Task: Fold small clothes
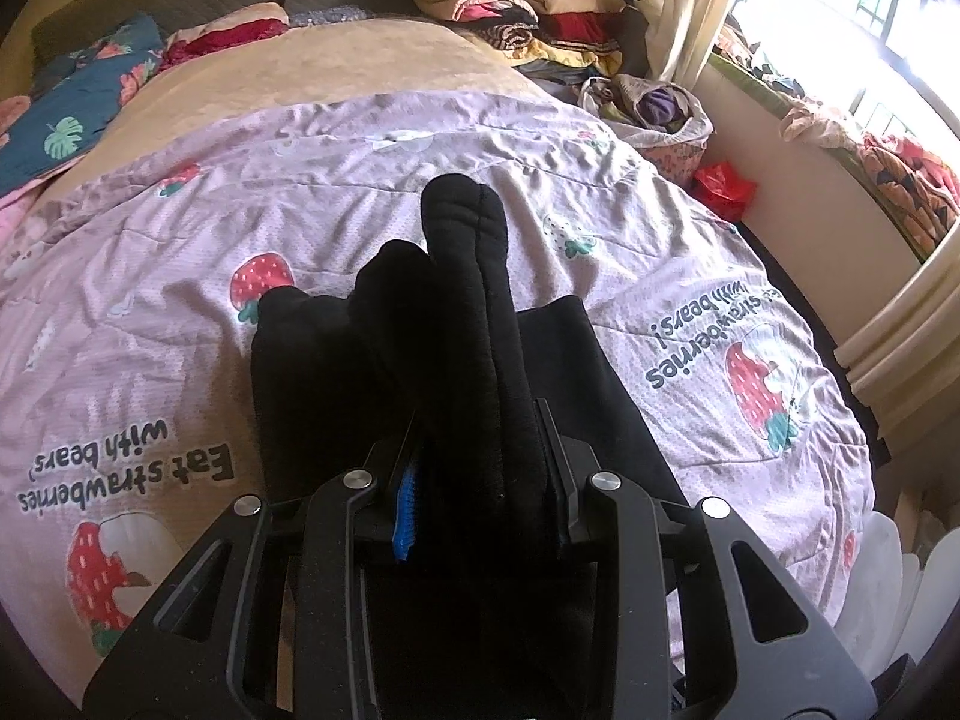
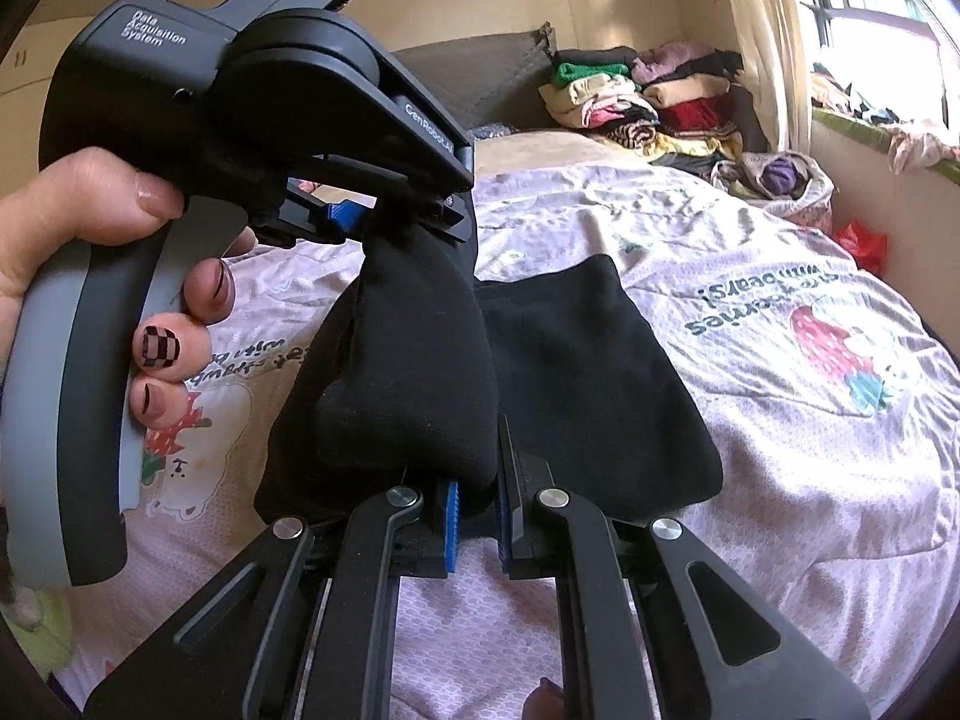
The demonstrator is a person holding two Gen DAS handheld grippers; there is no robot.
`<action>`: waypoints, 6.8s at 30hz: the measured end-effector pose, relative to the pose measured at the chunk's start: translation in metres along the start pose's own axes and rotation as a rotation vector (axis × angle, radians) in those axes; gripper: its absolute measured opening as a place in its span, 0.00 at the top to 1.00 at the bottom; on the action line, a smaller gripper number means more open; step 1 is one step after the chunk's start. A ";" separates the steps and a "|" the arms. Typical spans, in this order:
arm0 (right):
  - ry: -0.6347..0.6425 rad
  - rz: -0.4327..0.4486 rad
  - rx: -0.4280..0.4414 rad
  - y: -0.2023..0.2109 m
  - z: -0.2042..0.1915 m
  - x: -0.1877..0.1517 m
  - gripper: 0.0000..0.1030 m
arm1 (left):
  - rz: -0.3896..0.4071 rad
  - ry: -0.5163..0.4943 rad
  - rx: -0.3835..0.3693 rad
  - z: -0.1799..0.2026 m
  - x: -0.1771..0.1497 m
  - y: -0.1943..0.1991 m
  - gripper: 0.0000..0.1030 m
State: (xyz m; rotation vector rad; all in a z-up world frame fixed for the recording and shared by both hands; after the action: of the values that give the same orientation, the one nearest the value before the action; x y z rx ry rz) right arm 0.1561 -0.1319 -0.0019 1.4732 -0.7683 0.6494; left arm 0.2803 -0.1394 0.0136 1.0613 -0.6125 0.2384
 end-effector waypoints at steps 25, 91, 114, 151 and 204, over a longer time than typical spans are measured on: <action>-0.277 -0.247 0.151 -0.029 0.040 -0.015 0.80 | -0.144 -0.039 0.040 0.026 0.000 -0.076 0.64; -0.113 -0.176 0.127 -0.076 0.085 0.082 0.48 | 0.046 0.032 0.039 -0.043 -0.077 -0.005 0.22; -0.219 -0.250 0.248 -0.044 0.079 0.043 0.54 | 0.084 0.113 0.012 -0.051 -0.093 0.017 0.15; -0.119 -0.084 0.057 0.002 0.093 0.042 0.13 | 0.069 0.106 -0.013 -0.038 -0.093 0.019 0.09; 0.021 0.089 -0.116 0.121 0.067 -0.058 0.04 | 0.191 0.021 0.011 -0.047 -0.184 0.130 0.09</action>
State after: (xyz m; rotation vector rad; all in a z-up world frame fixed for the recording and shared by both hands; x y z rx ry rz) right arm 0.0216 -0.1931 0.0242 1.3309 -0.8450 0.6757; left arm 0.0873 -0.0170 -0.0119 1.0106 -0.6944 0.4192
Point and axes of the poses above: each gripper's, at about its wrist camera, not at the fingertips, and y roughly against the way its jaws point, z to its right, x to its top, the point moved 5 cm from there along -y, roughly the way its jaws point, and after that the axes turned 13 degrees about -x, right-handed, at the moved point
